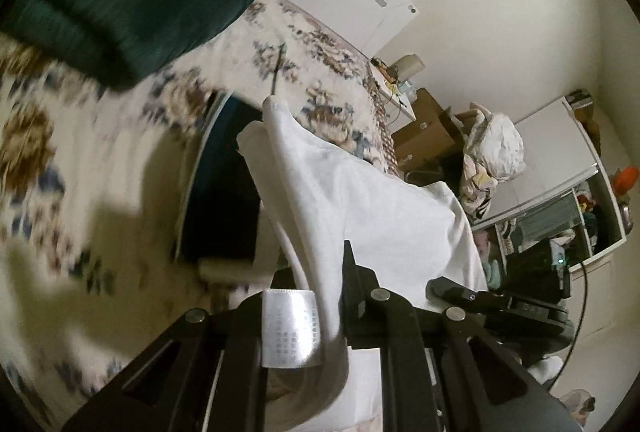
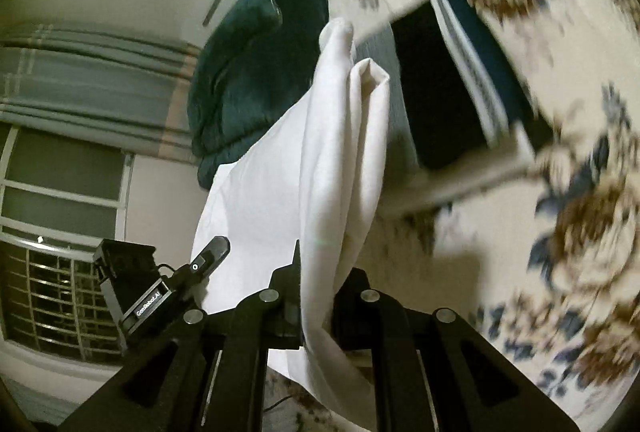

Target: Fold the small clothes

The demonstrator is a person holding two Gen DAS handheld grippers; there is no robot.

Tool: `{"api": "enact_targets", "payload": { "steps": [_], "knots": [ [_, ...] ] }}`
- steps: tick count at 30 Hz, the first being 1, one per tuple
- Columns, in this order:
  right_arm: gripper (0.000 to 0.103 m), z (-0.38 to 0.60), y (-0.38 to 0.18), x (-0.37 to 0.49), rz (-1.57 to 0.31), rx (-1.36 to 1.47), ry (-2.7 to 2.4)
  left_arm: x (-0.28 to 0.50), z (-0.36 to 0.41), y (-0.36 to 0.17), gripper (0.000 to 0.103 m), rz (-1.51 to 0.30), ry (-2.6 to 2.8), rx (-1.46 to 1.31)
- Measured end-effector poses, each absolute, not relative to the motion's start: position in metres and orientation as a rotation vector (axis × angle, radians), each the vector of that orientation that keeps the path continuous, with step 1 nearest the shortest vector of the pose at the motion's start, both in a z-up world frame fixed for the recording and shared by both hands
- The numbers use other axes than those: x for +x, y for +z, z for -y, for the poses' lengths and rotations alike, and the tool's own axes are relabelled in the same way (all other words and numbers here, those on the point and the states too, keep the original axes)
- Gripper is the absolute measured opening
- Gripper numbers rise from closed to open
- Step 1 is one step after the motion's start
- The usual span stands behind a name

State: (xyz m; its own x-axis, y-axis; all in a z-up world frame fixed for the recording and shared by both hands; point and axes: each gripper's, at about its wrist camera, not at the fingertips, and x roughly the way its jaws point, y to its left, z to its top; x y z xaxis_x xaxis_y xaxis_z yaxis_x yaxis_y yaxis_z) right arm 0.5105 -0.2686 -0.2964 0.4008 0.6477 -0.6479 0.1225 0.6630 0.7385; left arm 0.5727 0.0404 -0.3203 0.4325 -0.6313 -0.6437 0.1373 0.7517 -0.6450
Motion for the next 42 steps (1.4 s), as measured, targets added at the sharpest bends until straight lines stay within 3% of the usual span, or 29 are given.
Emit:
{"api": "enact_targets", "payload": {
  "steps": [6,10,13,14,15,17,18,19,20,21,29,42],
  "knots": [
    [0.01,0.293,-0.296,0.596,-1.141,0.776,0.332,0.643,-0.011,-0.326,0.011,-1.015,-0.49,-0.504],
    [0.01,0.306,-0.326,0.647,-1.184,0.767,0.341,0.682,0.005,-0.352,0.017,-1.058,-0.378,-0.401],
    [0.025,0.309,-0.349,0.67,-1.243,0.678,0.263,0.69,0.015,-0.371,0.018,-1.076,-0.231,-0.268],
    [0.047,0.308,-0.354,0.671,-1.255,0.628,0.237,0.689,0.017,-0.376,0.019,-1.07,-0.197,-0.236],
    [0.065,0.307,-0.356,0.671,-1.257,0.579,0.207,0.687,0.018,-0.379,0.032,-1.063,-0.171,-0.209],
    [0.076,0.303,-0.357,0.666,-1.259,0.484,0.153,0.679,0.02,-0.381,0.063,-1.047,-0.138,-0.174],
    [0.078,0.299,-0.356,0.662,-1.261,0.412,0.099,0.674,0.022,-0.381,0.09,-1.044,-0.121,-0.154],
    [0.088,0.296,-0.357,0.657,-1.26,0.347,0.046,0.667,0.025,-0.379,0.099,-1.034,-0.102,-0.125],
    [0.099,0.291,-0.354,0.65,-1.241,0.26,-0.023,0.659,0.028,-0.377,0.099,-1.014,-0.091,-0.093],
    [0.103,0.287,-0.354,0.644,-1.227,0.193,-0.07,0.657,0.03,-0.376,0.099,-1.003,-0.084,-0.072],
    [0.103,0.26,-0.332,0.587,-1.16,-0.035,-0.256,0.61,0.042,-0.347,0.103,-0.975,-0.069,0.027],
    [0.103,0.241,-0.18,0.466,-0.97,-0.07,-0.329,0.502,0.047,-0.23,0.103,-0.884,-0.056,0.05]
  ]
}}
